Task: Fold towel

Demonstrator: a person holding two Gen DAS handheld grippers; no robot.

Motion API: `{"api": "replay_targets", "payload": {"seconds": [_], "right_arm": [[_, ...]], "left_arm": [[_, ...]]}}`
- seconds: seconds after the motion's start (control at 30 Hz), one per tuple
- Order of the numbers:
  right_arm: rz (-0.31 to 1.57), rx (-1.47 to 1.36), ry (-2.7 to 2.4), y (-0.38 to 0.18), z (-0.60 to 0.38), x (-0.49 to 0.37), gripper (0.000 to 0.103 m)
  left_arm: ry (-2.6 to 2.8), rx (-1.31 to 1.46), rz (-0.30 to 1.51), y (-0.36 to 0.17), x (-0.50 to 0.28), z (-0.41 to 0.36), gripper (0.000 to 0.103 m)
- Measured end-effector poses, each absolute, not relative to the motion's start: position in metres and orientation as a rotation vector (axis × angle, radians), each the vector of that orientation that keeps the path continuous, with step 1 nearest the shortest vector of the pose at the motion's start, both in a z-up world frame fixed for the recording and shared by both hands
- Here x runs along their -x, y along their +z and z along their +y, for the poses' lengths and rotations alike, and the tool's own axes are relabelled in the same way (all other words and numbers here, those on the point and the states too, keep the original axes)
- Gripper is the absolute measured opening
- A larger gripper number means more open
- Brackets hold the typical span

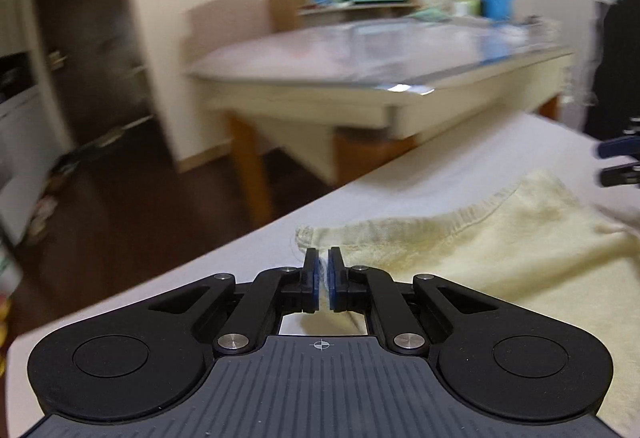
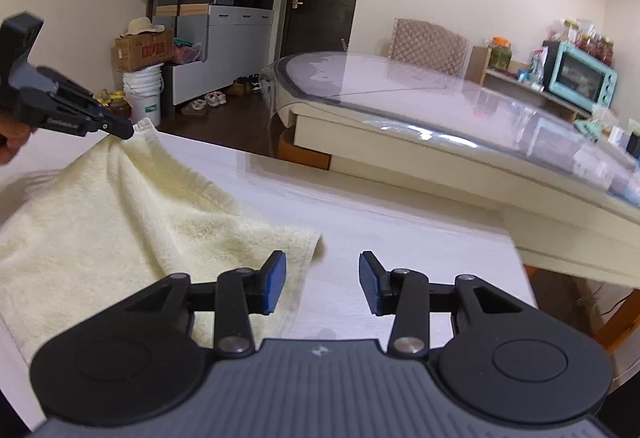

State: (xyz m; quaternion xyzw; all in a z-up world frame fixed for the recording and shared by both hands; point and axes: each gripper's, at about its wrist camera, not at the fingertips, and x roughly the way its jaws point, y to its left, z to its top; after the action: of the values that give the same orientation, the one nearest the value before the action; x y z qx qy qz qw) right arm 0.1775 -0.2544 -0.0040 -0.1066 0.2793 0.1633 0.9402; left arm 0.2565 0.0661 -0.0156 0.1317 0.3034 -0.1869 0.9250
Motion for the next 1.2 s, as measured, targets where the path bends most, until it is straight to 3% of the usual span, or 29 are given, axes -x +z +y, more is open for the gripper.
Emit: {"api": "replay_targets", "payload": {"seconds": [0.13, 0.23, 0.27, 0.33, 0.37, 0.6, 0.73, 1.2], "right_arm": [[0.581, 0.214, 0.363, -0.007, -0.247, -0.181, 0.044], [0.589, 0.207, 0.397, -0.006, -0.242, -0.179, 0.044], [0.590, 0.205, 0.409, -0.005, -0.242, -0.177, 0.044], [0.592, 0.197, 0.429, -0.003, -0.243, -0.168, 0.044], [0.593, 0.194, 0.439, -0.002, -0.244, -0.164, 0.044], [0.621, 0.184, 0.516, 0.002, -0.256, -0.118, 0.044], [0.616, 0.231, 0.553, 0.005, -0.255, -0.087, 0.044], [0.618, 0.230, 0.556, 0.008, -0.257, -0.042, 0.048]], "left_arm": [[-0.358, -0.298, 0.670, -0.028, -0.253, 0.068, 0.005], [-0.354, -0.272, 0.675, -0.028, -0.249, 0.073, 0.013], [-0.349, -0.265, 0.670, -0.026, -0.247, 0.075, 0.030], [-0.333, -0.258, 0.650, -0.020, -0.239, 0.081, 0.047], [-0.328, -0.254, 0.637, -0.016, -0.233, 0.084, 0.049], [-0.510, -0.270, 0.660, -0.007, -0.175, 0.090, 0.048], [-0.586, -0.296, 0.720, -0.017, -0.139, 0.082, 0.031], [-0.562, -0.144, 0.784, -0.027, -0.073, 0.100, 0.037]]}}
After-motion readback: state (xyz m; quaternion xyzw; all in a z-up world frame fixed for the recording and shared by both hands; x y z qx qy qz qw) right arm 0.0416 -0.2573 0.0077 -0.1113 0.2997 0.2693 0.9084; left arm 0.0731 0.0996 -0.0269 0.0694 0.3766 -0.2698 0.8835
